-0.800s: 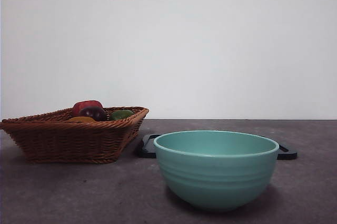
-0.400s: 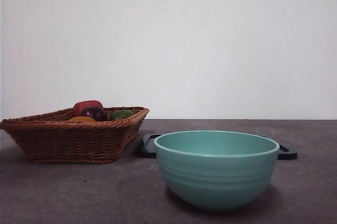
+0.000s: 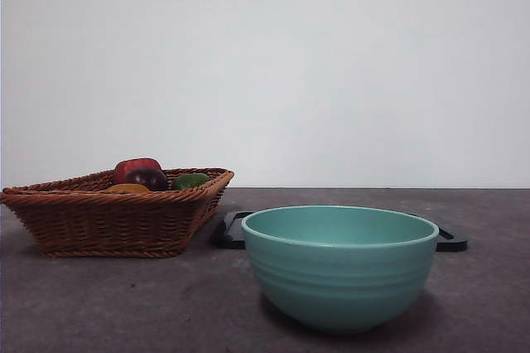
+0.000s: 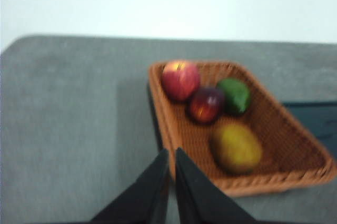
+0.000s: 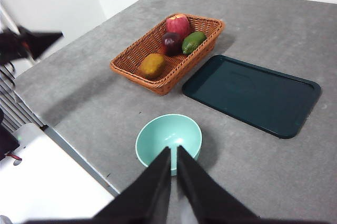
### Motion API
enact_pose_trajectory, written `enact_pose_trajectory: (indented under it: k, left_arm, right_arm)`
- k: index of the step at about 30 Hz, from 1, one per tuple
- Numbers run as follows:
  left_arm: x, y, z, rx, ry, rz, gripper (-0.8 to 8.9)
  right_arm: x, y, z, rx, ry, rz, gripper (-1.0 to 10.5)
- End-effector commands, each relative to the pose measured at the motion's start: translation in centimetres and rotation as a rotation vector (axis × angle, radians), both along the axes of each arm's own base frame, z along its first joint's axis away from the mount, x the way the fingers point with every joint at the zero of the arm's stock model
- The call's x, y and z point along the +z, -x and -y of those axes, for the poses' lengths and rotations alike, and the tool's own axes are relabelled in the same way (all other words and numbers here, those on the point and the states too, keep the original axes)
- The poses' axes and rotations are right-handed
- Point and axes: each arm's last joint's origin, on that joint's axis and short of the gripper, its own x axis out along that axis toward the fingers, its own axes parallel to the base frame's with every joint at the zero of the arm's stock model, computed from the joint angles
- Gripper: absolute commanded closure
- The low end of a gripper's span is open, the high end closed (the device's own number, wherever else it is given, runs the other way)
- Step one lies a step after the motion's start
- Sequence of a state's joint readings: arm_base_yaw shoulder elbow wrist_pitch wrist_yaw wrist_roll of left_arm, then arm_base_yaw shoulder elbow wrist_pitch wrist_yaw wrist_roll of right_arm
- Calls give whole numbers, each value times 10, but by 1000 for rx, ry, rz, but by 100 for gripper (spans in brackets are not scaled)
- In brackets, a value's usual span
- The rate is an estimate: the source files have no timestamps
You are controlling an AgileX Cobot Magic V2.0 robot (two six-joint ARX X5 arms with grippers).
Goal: Pick up the wifruite, put it on the bowl, pick up the plate, put it on desk
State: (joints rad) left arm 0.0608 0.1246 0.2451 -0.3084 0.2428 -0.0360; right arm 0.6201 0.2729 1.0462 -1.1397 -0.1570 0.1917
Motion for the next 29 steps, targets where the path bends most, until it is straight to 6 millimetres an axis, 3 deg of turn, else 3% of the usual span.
enact_pose_trajectory:
  k: [1,11,21,29]
  left_arm:
    - [-13,0,0,13,11,2,795]
    - [-41,-3,-7,247,-13,-41,795]
    - [-59,-7,-3,209,-5,1,795]
    - [-59,-7,-2,207,-9,2,795]
  right_arm:
    - [4,0,0,2,-16,6,935]
    - [4,0,0,2,-16,6,935]
    - [4,0,0,3,-16,7,935]
    - [4,0,0,2,-16,7,935]
